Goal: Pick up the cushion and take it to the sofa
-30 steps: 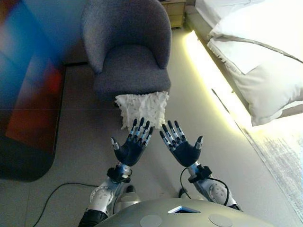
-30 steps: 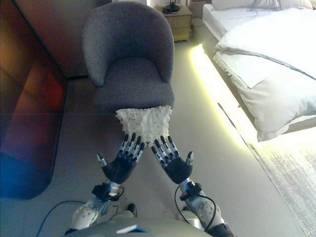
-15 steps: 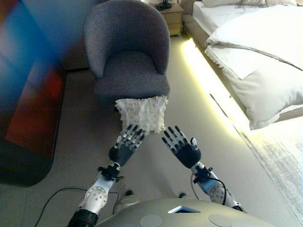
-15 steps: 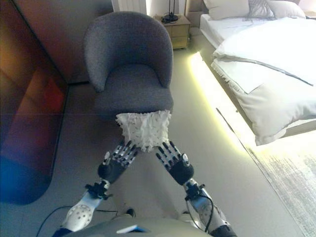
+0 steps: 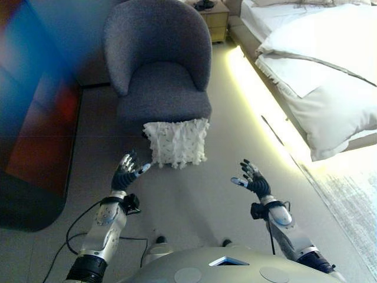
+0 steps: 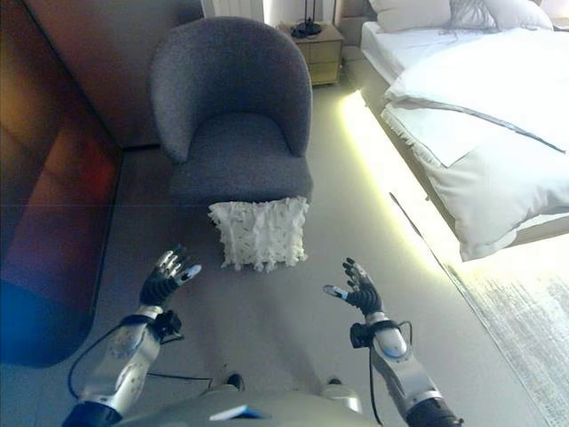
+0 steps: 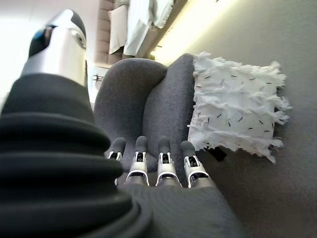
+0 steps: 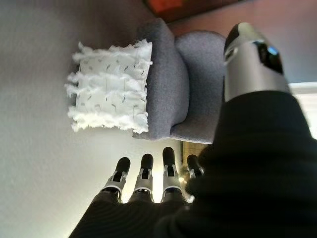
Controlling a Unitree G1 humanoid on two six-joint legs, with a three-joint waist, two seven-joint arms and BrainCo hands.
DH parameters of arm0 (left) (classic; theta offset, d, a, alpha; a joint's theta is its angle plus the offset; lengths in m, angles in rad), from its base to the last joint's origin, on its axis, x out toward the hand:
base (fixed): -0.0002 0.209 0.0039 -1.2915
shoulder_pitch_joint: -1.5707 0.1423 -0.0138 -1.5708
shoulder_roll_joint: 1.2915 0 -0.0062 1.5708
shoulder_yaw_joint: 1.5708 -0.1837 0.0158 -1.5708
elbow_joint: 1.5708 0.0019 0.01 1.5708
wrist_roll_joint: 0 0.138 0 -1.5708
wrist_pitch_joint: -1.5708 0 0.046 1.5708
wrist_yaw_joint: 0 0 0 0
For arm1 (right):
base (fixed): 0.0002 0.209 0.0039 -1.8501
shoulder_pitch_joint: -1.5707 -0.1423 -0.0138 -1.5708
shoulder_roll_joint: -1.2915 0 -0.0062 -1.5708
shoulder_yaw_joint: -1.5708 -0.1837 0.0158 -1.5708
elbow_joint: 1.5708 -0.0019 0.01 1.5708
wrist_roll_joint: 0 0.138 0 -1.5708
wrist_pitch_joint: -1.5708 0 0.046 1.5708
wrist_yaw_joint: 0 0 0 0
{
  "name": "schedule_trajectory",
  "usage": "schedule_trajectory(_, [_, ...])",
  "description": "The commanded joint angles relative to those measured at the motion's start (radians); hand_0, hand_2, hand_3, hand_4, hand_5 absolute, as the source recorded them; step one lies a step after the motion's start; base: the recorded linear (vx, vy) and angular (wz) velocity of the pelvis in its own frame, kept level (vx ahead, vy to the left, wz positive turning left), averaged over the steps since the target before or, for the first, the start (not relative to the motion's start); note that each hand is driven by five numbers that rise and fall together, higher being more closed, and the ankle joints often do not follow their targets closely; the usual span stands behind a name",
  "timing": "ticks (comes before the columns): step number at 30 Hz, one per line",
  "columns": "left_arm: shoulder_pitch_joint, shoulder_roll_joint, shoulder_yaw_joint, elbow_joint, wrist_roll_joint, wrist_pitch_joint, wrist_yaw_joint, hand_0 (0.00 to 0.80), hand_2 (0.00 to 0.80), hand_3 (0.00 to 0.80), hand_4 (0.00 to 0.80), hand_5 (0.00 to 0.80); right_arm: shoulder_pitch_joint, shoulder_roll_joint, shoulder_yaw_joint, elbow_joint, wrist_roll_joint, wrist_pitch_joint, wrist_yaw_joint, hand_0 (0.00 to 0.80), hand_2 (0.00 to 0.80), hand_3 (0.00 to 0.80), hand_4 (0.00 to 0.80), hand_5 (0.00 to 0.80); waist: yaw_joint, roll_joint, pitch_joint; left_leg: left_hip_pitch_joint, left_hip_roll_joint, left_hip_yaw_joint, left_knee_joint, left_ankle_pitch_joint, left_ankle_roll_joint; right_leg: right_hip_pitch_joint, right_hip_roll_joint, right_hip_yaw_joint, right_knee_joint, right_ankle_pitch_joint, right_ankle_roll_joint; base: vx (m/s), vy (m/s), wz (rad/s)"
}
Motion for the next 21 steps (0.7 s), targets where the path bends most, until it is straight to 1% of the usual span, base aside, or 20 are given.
schedule_trajectory(1, [-0.045,0.009,0.053,0.013,0.009,-0.094,-0.046,0.0,0.0,0.0,0.0,0.0,-0.042,0.026,-0.066,-0.045,0.094,-0.068,0.06,0.0,0.0,0.0,0.0,0.0,0.0,-0.032,0.044,0.006,-0.074,0.075,0.097,-0.114,0.092,-0.027,0.039,-0.018,0.032,0.003,-0.034,0.043,0.019,-0.01])
schedule_trajectory(3, [-0.036,0.017,0.064,0.012,0.007,-0.111,-0.063,0.0,0.0,0.0,0.0,0.0,-0.029,0.027,-0.082,-0.048,0.139,-0.057,0.106,0.0,0.0,0.0,0.0,0.0,-0.001,-0.044,0.051,-0.031,-0.072,0.077,0.18,-0.134,0.086,-0.035,0.027,-0.013,0.045,0.011,-0.038,0.031,0.026,0.0])
schedule_trajectory(4, [-0.034,0.018,0.071,0.012,-0.009,-0.113,-0.07,0.0,0.0,0.0,0.0,0.0,-0.025,0.026,-0.087,-0.043,0.149,-0.053,0.127,0.0,0.0,0.0,0.0,0.0,-0.001,-0.047,0.056,-0.043,-0.072,0.077,0.2,-0.138,0.085,-0.038,0.023,-0.011,0.047,0.016,-0.038,0.028,0.05,0.0])
schedule_trajectory(7, [-0.029,0.005,0.094,0.016,-0.083,-0.099,-0.089,0.0,0.0,0.0,0.0,0.0,-0.03,0.028,-0.089,-0.021,0.151,-0.065,0.147,0.0,0.0,0.0,0.0,0.0,0.003,-0.042,0.059,-0.033,-0.079,0.064,0.16,-0.133,0.091,-0.042,0.021,-0.008,0.037,0.021,-0.033,0.04,0.111,-0.02])
schedule_trajectory(10, [-0.014,-0.022,0.108,0.035,-0.1,-0.094,-0.095,0.0,0.0,0.0,0.0,0.0,-0.032,0.041,-0.1,-0.03,0.187,-0.041,0.145,0.0,0.0,0.0,0.0,0.0,-0.002,-0.034,0.046,0.001,-0.093,0.058,0.096,-0.128,0.105,-0.045,0.025,0.003,0.029,0.019,-0.026,0.048,0.156,-0.09])
schedule_trajectory(11, [-0.007,-0.027,0.111,0.029,-0.102,-0.093,-0.1,0.0,0.0,0.0,0.0,0.0,-0.029,0.045,-0.105,-0.038,0.181,-0.036,0.147,0.0,0.0,0.0,0.0,0.0,-0.005,-0.032,0.044,0.006,-0.098,0.057,0.089,-0.132,0.112,-0.05,0.022,0.01,0.039,0.016,-0.022,0.015,0.19,-0.14])
schedule_trajectory(12, [0.001,-0.027,0.111,0.023,-0.098,-0.1,-0.1,0.0,0.0,0.0,0.0,0.0,-0.026,0.051,-0.109,-0.049,0.165,-0.029,0.15,0.0,0.0,0.0,0.0,0.0,-0.012,-0.028,0.046,0.007,-0.099,0.062,0.093,-0.139,0.124,-0.071,0.011,0.022,0.083,0.005,-0.016,-0.003,0.167,-0.12])
schedule_trajectory(13, [0.001,-0.026,0.112,0.022,-0.098,-0.102,-0.1,0.0,0.0,0.0,0.0,0.0,-0.024,0.053,-0.11,-0.052,0.16,-0.028,0.149,0.0,0.0,0.0,0.0,0.0,-0.013,-0.027,0.047,0.005,-0.099,0.063,0.096,-0.141,0.127,-0.08,0.008,0.026,0.099,0.001,-0.014,-0.029,0.183,-0.09])
schedule_trajectory(14, [-0.005,-0.019,0.113,0.02,-0.105,-0.105,-0.104,0.0,0.0,0.0,0.0,0.0,-0.027,0.056,-0.109,-0.054,0.155,-0.029,0.141,0.0,0.0,0.0,0.0,0.0,-0.017,-0.025,0.055,0.0,-0.1,0.064,0.105,-0.144,0.135,-0.102,-0.005,0.032,0.148,-0.001,-0.01,-0.045,0.188,-0.08])
schedule_trajectory(15, [-0.022,-0.009,0.113,0.021,-0.106,-0.103,-0.11,0.0,0.0,0.0,0.0,0.0,-0.032,0.066,-0.107,-0.045,0.157,-0.041,0.127,0.0,0.0,0.0,0.0,0.0,-0.018,-0.023,0.067,-0.008,-0.107,0.06,0.116,-0.15,0.153,-0.132,-0.033,0.043,0.252,0.012,-0.008,-0.045,0.223,-0.01])
schedule_trajectory(16, [-0.033,0.0,0.112,0.021,-0.107,-0.102,-0.113,0.0,0.0,0.0,0.0,0.0,-0.033,0.074,-0.107,-0.037,0.156,-0.05,0.116,0.0,0.0,0.0,0.0,0.0,-0.018,-0.023,0.072,-0.016,-0.114,0.056,0.124,-0.154,0.165,-0.153,-0.049,0.047,0.312,0.031,-0.008,-0.036,0.229,0.01])
schedule_trajectory(17, [-0.047,0.01,0.108,0.024,-0.11,-0.099,-0.114,0.0,0.0,0.0,0.0,0.0,-0.033,0.081,-0.107,-0.027,0.156,-0.063,0.104,0.0,0.0,0.0,0.0,0.0,-0.016,-0.019,0.078,-0.026,-0.123,0.049,0.135,-0.158,0.18,-0.193,-0.073,0.049,0.42,0.068,-0.012,-0.017,0.183,0.0])
schedule_trajectory(18, [-0.052,0.013,0.106,0.025,-0.11,-0.098,-0.112,0.0,0.0,0.0,0.0,0.0,-0.031,0.083,-0.107,-0.023,0.158,-0.067,0.098,0.0,0.0,0.0,0.0,0.0,-0.015,-0.016,0.081,-0.03,-0.126,0.046,0.139,-0.159,0.186,-0.218,-0.088,0.054,0.476,0.087,-0.014,-0.01,0.251,0.06])
schedule_trajectory(19, [-0.066,0.019,0.097,0.034,-0.111,-0.09,-0.1,0.0,0.0,0.0,0.0,0.0,-0.019,0.089,-0.106,-0.017,0.168,-0.075,0.079,0.0,0.0,0.0,0.0,0.0,-0.023,-0.004,0.093,-0.028,-0.133,0.031,0.143,-0.165,0.196,-0.295,-0.112,0.085,0.62,0.147,-0.015,0.011,0.233,0.09])
schedule_trajectory(20, [-0.074,0.024,0.093,0.039,-0.114,-0.08,-0.097,0.0,0.0,0.0,0.0,0.0,-0.007,0.092,-0.108,-0.016,0.178,-0.077,0.068,0.0,0.0,0.0,0.0,0.0,-0.031,0.002,0.1,-0.023,-0.135,0.022,0.143,-0.167,0.196,-0.334,-0.108,0.108,0.687,0.168,-0.016,0.035,0.224,0.24])
schedule_trajectory(21, [-0.078,0.026,0.093,0.044,-0.118,-0.075,-0.1,0.0,0.0,0.0,0.0,0.0,0.0,0.094,-0.111,-0.017,0.183,-0.076,0.064,0.0,0.0,0.0,0.0,0.0,-0.036,0.004,0.102,-0.018,-0.136,0.016,0.143,-0.169,0.195,-0.351,-0.106,0.12,0.712,0.181,-0.015,0.078,0.13,0.37])
